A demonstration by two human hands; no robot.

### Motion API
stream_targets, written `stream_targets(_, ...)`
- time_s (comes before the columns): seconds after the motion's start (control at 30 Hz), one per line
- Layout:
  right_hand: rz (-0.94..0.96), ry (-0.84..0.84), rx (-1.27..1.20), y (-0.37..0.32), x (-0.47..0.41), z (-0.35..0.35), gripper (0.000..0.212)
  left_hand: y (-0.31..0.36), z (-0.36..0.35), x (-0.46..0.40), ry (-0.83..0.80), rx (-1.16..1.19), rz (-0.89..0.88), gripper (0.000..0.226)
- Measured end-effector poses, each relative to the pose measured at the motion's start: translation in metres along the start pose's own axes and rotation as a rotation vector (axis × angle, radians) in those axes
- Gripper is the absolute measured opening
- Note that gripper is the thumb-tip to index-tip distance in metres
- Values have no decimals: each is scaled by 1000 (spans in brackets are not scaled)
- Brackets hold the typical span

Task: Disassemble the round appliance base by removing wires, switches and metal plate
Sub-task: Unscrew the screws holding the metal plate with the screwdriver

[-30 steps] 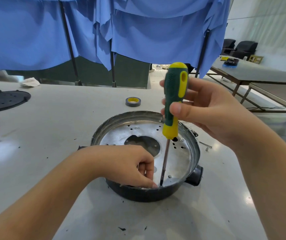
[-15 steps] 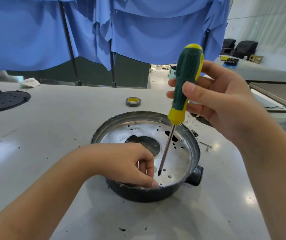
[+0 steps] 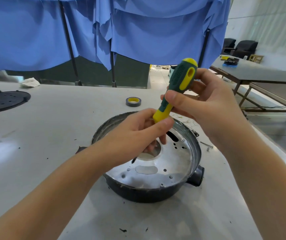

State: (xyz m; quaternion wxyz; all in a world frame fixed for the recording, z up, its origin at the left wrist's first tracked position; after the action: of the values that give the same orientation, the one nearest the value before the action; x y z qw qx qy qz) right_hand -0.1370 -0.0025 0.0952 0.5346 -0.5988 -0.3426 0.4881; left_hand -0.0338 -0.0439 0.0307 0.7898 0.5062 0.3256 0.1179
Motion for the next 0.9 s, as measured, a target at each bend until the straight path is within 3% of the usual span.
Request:
stream_targets(0.1, -8, 4, 159, 4, -2, -5, 52, -3, 12, -1, 126, -78, -79, 50)
stream_targets(0.2, -95, 3, 446, 18, -6, -3, 45, -7, 25, 0, 184, -283, -121, 28)
stream_targets(0.4, -343, 20, 1050, 47, -8, 14, 52, -40, 34, 2, 84, -613, 14, 27)
stream_targets(0.63, -338, 99, 1222, 49, -6, 14, 64, -52, 29, 2, 11, -703, 103, 30)
stream_targets(0.73, -186, 140, 1242, 34, -3, 6, 49, -51, 22, 3, -44, -806, 104, 36)
stream_targets(0.8, -128, 1, 1181, 32, 2, -11, 37, -49, 19, 3, -56, -872, 95, 38)
stream_targets(0.9, -193, -354, 1129, 53, 21, -49, 24, -48, 18, 3, -67, -920, 97, 31)
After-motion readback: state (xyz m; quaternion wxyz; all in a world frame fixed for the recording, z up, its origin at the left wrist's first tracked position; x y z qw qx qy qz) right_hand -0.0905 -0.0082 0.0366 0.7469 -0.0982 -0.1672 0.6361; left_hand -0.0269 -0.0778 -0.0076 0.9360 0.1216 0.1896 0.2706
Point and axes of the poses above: each hand's wrist, its own x-axis away from the middle knuckle, its own z-axis out of the back of the hand, y = z × x, the point moved 10 cm from there along -x, towards the middle knuckle, and after that the axes turned 13 degrees about -z, right-handed, at the moved point
